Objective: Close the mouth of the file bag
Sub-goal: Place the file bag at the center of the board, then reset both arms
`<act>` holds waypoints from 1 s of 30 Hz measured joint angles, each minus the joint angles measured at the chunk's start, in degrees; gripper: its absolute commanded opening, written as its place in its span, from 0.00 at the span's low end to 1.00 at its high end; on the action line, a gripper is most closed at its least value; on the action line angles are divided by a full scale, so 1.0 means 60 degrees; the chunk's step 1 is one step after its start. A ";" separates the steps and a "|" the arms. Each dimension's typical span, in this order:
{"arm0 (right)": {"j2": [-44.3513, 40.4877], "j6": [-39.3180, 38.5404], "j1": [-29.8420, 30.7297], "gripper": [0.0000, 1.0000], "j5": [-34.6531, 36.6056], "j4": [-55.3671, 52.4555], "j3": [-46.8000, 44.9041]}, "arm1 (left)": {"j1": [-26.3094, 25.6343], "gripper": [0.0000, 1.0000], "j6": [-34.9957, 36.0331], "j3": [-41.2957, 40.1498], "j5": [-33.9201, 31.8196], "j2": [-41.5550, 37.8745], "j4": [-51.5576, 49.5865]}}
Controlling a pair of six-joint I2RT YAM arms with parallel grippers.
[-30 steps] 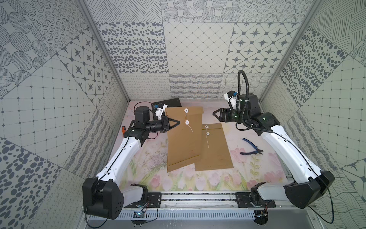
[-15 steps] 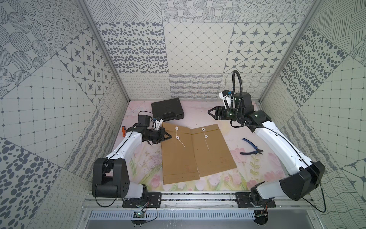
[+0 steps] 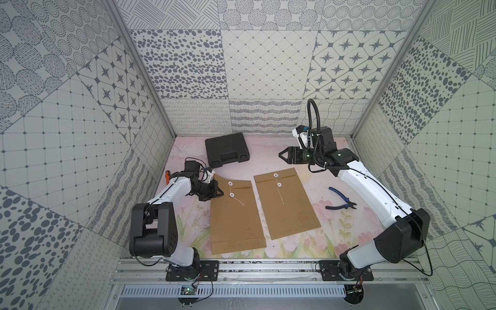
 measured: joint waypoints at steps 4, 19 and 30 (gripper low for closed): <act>0.0007 -0.0007 0.0000 0.65 -0.0036 0.0000 0.0000 | 0.0011 0.29 0.0226 0.0739 -0.0342 0.0714 -0.0069; 0.0117 -0.0066 0.0000 0.66 -0.0098 -0.0004 0.0164 | 0.0991 0.99 0.0652 0.1800 -0.2317 0.1333 -0.0543; -0.2361 -0.1067 -0.0226 0.99 0.4914 0.3745 -0.5421 | -0.1439 0.99 0.0729 -0.0535 -0.4889 -0.3421 0.1701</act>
